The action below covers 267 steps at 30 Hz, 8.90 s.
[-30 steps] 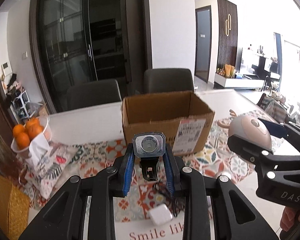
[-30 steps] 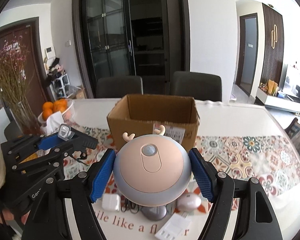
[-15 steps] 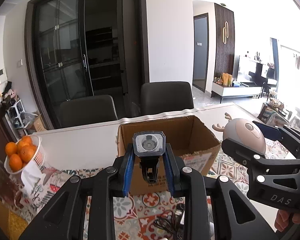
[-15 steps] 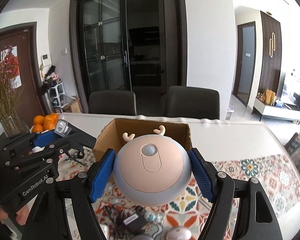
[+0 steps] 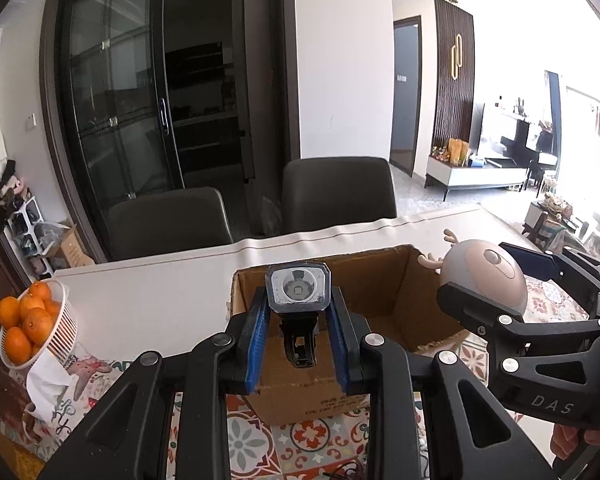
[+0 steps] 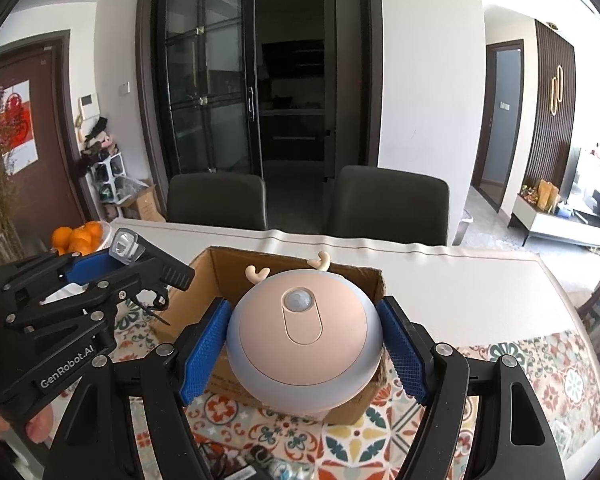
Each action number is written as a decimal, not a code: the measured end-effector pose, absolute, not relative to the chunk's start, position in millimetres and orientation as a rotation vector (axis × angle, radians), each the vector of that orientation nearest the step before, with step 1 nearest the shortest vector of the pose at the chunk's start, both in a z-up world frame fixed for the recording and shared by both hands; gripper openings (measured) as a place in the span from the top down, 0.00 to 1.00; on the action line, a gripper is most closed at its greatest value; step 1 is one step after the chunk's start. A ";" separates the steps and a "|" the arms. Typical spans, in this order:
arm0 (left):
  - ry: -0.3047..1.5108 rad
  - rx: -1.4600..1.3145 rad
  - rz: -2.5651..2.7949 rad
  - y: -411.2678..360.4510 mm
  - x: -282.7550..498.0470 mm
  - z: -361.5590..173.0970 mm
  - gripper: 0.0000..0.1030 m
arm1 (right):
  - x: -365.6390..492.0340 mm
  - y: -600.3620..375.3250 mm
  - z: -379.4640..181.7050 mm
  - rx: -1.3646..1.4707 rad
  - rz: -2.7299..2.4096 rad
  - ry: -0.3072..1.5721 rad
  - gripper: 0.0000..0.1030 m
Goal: Organize rigid objects
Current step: 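Carry the lamp and holder into the cardboard box and open both tools, then withdraw both tools from the box back toward the remaining table items, then grasp the white power strip with the right tool while the left tool grasps the white cube charger, then lift and carry the power strip and cube charger over the cardboard box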
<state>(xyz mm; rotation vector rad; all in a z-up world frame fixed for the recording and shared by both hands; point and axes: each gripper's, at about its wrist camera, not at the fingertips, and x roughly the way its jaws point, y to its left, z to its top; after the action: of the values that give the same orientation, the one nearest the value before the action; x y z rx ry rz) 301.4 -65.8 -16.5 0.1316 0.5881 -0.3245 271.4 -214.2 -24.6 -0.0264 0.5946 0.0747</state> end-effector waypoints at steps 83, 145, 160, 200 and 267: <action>0.659 0.123 -0.137 -35.5 140.9 -54.8 0.00 | 102.7 -219.6 -65.4 -0.005 -0.160 0.624 0.11; 0.766 0.201 -0.158 -31.7 140.1 -199.5 0.01 | 100.9 -211.3 -238.5 0.152 -0.368 0.879 0.52; 0.775 0.121 -0.032 -45.6 135.1 -191.4 0.09 | 87.6 -223.5 -208.7 0.070 -0.310 0.863 0.52; 0.886 0.093 -0.035 -61.2 147.4 -222.4 0.55 | 100.3 -221.1 -207.3 0.024 -0.148 0.881 0.52; 0.481 0.106 -0.220 -65.8 244.4 15.1 0.56 | 216.0 -227.1 -1.3 0.107 0.014 0.581 0.52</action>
<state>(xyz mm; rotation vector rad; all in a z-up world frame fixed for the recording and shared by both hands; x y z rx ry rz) 244.4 -65.8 15.1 0.1065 0.4811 -0.2200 216.0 -227.1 -1.3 0.1074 0.5815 0.0137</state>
